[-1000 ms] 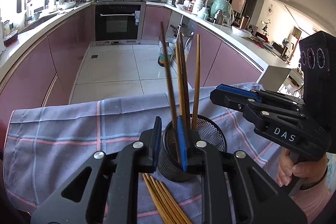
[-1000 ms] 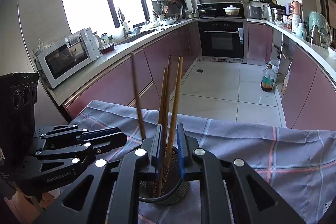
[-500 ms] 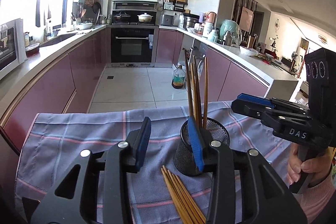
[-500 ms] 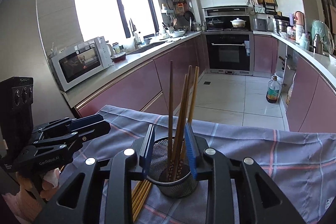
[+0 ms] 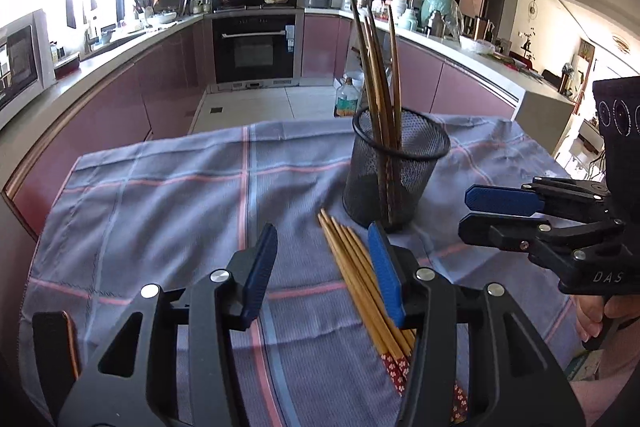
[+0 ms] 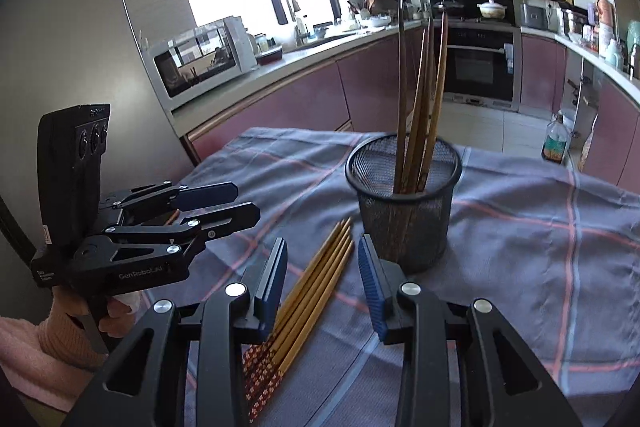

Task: Organize utensils
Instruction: 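Move both open tools back down to the remaining chopsticks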

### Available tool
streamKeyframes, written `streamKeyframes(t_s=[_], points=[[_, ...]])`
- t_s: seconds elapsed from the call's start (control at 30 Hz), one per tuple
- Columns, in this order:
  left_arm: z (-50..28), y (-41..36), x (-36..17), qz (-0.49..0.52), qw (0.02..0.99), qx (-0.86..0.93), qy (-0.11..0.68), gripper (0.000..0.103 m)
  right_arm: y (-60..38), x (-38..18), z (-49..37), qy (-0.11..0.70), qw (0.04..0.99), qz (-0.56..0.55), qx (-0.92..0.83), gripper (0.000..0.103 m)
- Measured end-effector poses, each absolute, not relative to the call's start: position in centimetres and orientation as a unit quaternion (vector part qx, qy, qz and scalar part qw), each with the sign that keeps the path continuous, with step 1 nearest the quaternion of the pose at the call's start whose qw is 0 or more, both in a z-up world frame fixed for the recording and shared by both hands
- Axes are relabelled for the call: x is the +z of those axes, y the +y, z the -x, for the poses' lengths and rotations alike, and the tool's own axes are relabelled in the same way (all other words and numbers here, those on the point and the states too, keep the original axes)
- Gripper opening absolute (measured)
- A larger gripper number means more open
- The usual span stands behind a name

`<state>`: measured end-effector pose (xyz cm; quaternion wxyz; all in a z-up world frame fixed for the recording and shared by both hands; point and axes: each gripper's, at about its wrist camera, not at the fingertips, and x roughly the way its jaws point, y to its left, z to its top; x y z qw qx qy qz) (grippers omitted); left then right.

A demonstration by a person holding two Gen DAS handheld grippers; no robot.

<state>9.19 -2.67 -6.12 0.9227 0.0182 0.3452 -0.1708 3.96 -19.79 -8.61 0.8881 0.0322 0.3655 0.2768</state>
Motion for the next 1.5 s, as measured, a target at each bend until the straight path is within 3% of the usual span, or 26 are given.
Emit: streamKeyframes(t_s=[0.5,1.5], points=[[-8.7,-5.1,-12.4,-0.025,0.887,-0.198,0.417,0.048,-18.5,-13.8,-2.9,0.427,0.863,-0.046,0.266,0.034],[-9.3,-3.2,-13.9,0.0,0.874,-0.202,0.441,0.036,-17.0,-14.8,-2.6,0.437,0.866,0.005,0.242,0.034]])
